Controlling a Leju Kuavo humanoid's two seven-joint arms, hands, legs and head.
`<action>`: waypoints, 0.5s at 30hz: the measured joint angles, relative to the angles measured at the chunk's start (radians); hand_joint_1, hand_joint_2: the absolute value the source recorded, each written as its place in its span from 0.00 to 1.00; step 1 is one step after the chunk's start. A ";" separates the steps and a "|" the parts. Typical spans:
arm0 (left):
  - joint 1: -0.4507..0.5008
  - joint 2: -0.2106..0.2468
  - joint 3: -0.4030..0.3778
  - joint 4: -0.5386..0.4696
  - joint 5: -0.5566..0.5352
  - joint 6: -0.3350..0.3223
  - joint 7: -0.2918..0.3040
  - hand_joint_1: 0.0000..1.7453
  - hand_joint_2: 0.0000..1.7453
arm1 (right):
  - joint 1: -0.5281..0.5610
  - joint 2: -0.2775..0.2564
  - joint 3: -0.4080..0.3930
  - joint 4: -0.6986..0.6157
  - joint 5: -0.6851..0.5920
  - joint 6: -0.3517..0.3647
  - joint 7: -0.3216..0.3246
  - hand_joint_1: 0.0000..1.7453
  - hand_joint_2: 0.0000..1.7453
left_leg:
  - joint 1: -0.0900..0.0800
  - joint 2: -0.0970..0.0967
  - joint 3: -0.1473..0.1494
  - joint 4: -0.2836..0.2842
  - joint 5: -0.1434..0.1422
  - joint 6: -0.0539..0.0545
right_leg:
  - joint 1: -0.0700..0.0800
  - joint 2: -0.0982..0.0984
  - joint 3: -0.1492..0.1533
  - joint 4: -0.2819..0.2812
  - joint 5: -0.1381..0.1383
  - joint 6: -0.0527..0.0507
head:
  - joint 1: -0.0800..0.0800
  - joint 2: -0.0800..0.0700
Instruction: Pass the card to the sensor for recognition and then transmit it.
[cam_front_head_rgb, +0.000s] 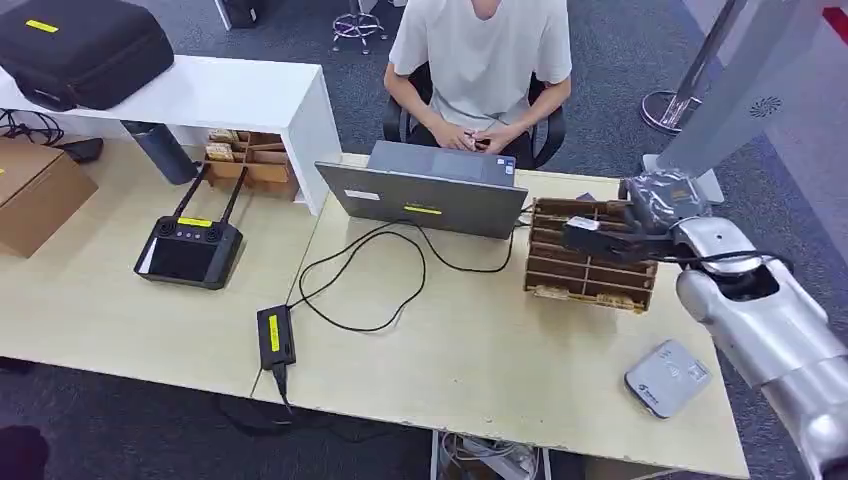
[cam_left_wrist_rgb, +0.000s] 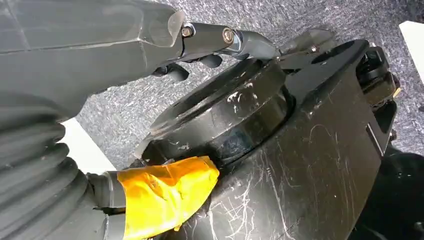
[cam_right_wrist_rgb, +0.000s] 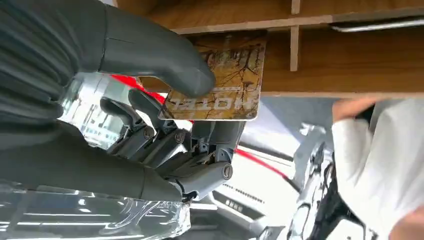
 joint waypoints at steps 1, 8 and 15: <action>-0.001 -0.003 0.000 0.004 0.000 -0.003 0.000 0.00 1.00 | -0.007 0.002 0.000 -0.001 0.000 -0.001 -0.002 0.96 1.00 | 0.000 0.000 0.000 0.000 0.000 0.000 | 0.000 0.000 0.000 0.000 0.000 0.000 | 0.000 0.000; -0.009 -0.016 0.002 0.026 0.000 -0.009 0.006 0.00 1.00 | -0.019 0.011 0.002 -0.016 0.000 0.001 0.011 0.96 1.00 | 0.000 0.000 0.000 0.000 0.000 0.000 | 0.000 0.000 0.000 0.000 0.000 0.000 | 0.000 0.000; -0.010 -0.023 0.006 0.034 0.000 -0.009 0.008 0.00 1.00 | -0.019 0.014 0.003 -0.024 0.000 0.001 0.011 0.96 1.00 | 0.000 0.000 0.000 0.000 0.000 0.000 | 0.000 0.000 0.000 0.000 0.000 0.000 | 0.000 0.000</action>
